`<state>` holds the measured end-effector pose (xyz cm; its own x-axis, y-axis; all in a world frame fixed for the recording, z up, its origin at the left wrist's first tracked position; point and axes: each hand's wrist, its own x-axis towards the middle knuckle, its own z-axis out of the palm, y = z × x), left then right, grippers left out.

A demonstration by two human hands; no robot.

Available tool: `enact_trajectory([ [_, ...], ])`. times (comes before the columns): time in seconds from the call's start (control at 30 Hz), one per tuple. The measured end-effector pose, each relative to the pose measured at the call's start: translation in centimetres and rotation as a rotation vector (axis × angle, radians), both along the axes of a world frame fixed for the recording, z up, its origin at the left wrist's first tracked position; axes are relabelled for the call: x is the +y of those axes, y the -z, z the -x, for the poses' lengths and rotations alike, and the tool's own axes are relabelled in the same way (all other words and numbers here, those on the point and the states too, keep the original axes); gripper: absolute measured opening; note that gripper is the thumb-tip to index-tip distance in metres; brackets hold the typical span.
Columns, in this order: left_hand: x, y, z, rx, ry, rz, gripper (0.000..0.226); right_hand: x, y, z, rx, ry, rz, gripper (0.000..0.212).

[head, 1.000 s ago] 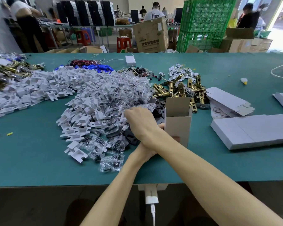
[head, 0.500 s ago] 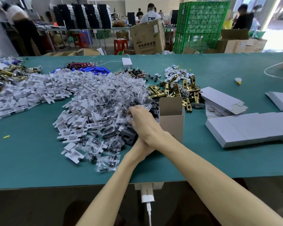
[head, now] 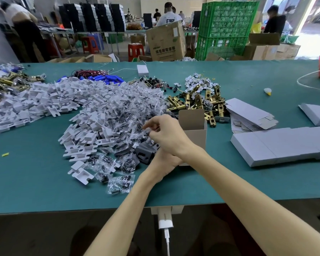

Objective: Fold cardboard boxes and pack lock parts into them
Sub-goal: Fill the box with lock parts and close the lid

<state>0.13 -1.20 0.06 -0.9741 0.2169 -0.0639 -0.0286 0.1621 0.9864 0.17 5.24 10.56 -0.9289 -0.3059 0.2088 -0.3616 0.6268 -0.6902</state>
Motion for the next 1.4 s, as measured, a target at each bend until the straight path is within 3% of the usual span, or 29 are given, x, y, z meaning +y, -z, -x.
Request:
enact_trajectory([
  [0.27, 0.1, 0.1, 0.2, 0.051, 0.014, -0.019, 0.043, 1.6, -1.7, -1.5, 0.103, -0.061, 0.18, 0.003],
  [0.37, 0.2, -0.4, 0.0, 0.075, 0.042, -0.072, 0.034, 3.6, -2.5, -1.3, 0.187, 0.0, 0.252, 0.005],
  [0.57, 0.1, -0.3, 0.0, 0.111, 0.063, -0.104, 0.039, 8.9, -3.3, -0.5, 0.306, 0.156, 0.079, 0.017],
  [0.87, 0.1, -0.2, 0.1, 0.118, 0.076, -0.135, 0.036, 10.8, -2.5, -0.2, 0.244, 0.201, -0.055, 0.027],
  [1.0, 0.1, -0.1, 0.1, 0.12, 0.078, -0.15, 0.037, 10.8, -2.3, 0.0, 0.269, 0.174, -0.105, 0.02],
  [1.27, 0.2, 0.1, 0.3, 0.112, 0.087, -0.159, 0.037, 10.9, -2.3, 0.0, 0.313, 0.161, -0.173, 0.025],
  [1.4, 0.1, 0.0, 0.2, 0.113, 0.095, -0.162, 0.039, 10.8, -2.3, 0.0, 0.351, 0.123, -0.29, 0.011],
])
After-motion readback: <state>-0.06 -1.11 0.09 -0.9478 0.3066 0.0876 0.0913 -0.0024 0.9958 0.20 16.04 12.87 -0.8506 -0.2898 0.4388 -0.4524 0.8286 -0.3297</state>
